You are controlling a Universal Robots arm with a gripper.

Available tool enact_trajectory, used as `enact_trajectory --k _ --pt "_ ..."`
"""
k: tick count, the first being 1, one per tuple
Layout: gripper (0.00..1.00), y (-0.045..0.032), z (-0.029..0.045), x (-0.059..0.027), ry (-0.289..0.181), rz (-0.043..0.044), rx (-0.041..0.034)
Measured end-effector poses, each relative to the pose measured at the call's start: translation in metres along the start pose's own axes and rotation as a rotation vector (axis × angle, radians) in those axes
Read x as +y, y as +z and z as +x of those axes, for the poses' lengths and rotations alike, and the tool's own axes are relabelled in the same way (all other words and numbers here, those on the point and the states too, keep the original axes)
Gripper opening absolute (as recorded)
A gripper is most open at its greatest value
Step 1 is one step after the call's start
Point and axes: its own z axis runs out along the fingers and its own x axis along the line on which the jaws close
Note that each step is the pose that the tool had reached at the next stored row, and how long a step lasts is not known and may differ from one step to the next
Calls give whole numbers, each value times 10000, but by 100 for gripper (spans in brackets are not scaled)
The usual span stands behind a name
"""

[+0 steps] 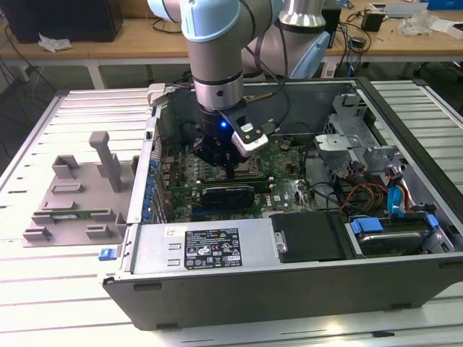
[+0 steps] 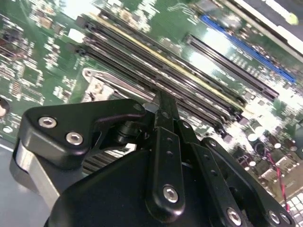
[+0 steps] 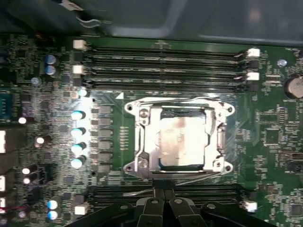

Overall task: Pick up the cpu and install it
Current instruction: 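Install the second cpu locking lever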

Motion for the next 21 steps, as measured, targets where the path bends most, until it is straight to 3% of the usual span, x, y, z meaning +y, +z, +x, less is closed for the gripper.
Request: enact_trajectory --k 9,13,16,19,20,21 --pt "11 9 102 -1 7 -85 0" --pt "11 11 104 -49 43 -462 -9" --pt "11 12 108 -178 66 -733 -14" --pt "11 13 112 -225 81 -895 -17" --pt "11 13 114 -235 88 -984 -19" --pt "11 12 118 -248 112 -1236 -24"
